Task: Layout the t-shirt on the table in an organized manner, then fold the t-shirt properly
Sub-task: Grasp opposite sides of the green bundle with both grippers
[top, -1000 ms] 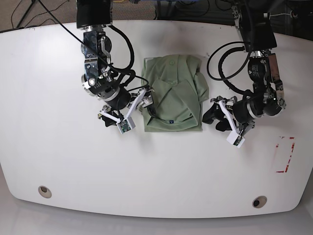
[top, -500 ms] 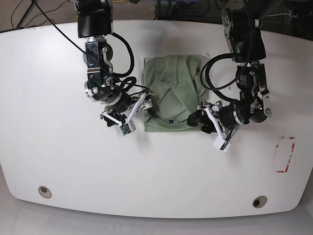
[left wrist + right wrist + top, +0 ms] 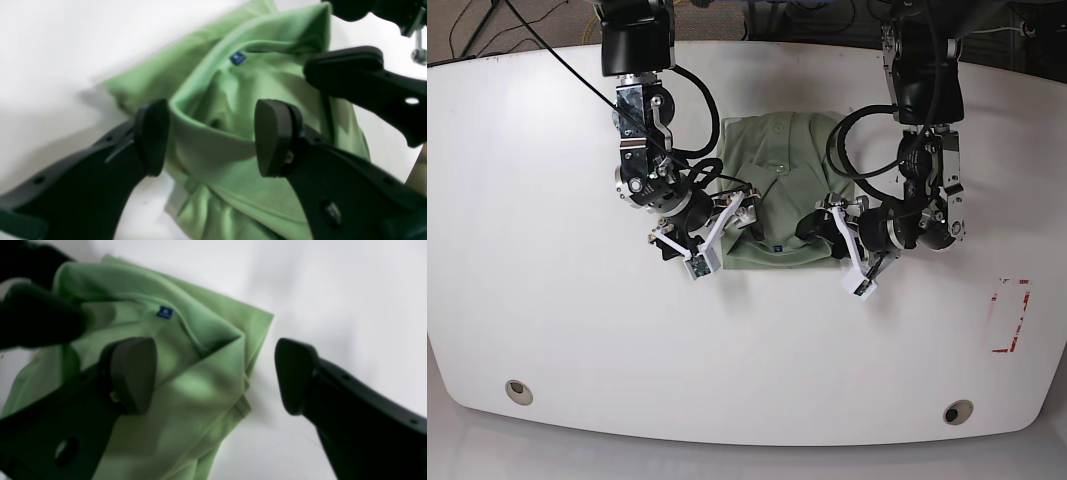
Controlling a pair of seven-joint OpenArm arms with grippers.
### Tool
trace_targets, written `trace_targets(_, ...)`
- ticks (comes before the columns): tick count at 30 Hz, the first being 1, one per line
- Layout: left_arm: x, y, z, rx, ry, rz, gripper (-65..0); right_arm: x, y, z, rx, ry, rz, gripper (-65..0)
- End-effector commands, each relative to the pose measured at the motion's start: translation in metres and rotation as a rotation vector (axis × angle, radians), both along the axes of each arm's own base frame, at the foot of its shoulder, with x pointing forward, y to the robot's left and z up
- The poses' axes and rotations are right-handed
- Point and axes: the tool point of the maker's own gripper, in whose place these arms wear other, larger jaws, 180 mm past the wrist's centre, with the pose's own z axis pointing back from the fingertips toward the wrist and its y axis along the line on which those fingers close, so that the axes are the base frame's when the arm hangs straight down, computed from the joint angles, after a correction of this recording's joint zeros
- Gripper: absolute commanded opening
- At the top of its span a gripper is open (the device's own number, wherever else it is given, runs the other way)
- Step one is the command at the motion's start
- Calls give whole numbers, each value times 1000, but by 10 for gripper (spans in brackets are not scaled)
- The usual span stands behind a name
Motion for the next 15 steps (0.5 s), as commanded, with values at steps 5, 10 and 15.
trace_targets(5,6,8,5,-9,-20,13,-301,10,6,7,33,-30,-3,-159)
trace_targets(10,5,9,1,-9,-7,14,-453,9,7,0,44,-20,-8,-322)
trace_targets(15,4,9,0,-8,-3,15,-542,8,8,-6,49,-9,-11,-514)
